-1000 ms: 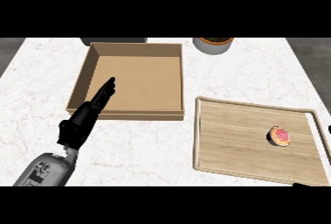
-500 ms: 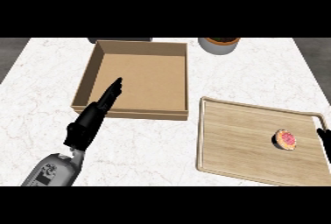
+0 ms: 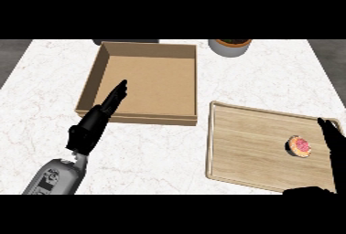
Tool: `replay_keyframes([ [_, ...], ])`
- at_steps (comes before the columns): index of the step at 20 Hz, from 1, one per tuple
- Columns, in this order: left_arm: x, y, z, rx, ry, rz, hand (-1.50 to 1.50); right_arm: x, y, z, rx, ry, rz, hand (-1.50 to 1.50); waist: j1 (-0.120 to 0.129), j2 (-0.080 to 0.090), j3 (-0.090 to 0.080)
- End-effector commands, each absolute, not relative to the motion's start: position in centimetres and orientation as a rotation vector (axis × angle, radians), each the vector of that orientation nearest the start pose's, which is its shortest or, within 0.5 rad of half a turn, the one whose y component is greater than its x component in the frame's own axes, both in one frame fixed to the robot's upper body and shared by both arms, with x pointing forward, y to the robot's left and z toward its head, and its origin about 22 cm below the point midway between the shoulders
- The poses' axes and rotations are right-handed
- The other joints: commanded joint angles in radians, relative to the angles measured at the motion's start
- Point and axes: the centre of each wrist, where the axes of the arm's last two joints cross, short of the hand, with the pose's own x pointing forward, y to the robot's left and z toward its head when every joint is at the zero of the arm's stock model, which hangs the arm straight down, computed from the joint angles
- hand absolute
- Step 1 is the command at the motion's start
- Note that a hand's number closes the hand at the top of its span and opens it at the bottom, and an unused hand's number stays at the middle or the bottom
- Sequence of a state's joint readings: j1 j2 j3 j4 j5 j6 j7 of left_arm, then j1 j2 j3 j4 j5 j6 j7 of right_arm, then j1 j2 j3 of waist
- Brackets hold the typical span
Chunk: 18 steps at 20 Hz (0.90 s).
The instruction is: Pick the cupcake from the tray and place it in the cardboard box
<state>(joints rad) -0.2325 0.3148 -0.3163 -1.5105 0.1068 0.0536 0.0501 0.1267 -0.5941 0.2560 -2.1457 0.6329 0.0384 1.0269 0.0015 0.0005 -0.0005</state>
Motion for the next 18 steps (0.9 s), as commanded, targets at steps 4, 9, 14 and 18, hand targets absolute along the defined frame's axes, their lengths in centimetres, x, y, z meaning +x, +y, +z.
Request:
replay_keyframes([
  [4,28.2,20.1,3.9,-0.04,-1.625,-0.456,0.0,20.7,-24.3,8.4,-1.008,-0.811,0.614,-1.5,0.0,0.0,0.0],
  [9,28.9,20.8,5.5,-0.038,-1.593,-0.45,0.0,20.0,-25.9,7.4,-1.036,-0.793,0.589,-1.5,-0.005,-0.001,0.0],
  [14,27.2,20.8,3.5,-0.029,-1.59,-0.447,0.0,21.9,-27.2,7.8,-1.047,-0.843,0.611,-1.5,-0.002,-0.001,0.0],
  [18,26.7,20.9,5.2,-0.023,-1.602,-0.459,0.0,22.1,-26.2,7.7,-1.055,-0.819,0.623,-1.5,0.0,-0.001,0.0],
])
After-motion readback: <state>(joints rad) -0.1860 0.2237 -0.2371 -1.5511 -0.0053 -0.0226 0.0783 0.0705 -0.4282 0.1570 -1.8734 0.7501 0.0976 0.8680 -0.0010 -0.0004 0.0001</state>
